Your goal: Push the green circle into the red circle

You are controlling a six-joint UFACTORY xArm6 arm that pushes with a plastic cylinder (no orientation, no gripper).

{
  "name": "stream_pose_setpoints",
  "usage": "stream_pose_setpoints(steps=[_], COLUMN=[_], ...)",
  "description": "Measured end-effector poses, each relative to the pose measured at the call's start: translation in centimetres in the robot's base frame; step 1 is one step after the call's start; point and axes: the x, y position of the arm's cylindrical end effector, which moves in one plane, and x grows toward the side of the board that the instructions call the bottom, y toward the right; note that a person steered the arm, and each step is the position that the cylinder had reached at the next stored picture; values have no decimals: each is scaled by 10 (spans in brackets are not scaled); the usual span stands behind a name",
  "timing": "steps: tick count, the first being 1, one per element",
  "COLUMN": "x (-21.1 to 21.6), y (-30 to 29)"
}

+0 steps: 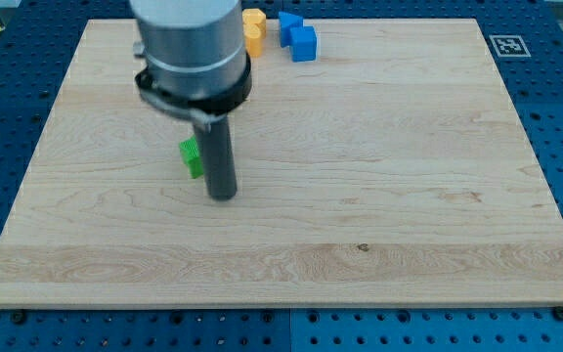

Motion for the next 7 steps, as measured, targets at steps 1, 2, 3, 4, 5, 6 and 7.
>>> stream_pose_setpoints(steps=[1,2,3,4,5,6,7], x=[26,24,4,-33,-71,-97,-115], y=[-22,-46,-67,-76,-67,-46,-20])
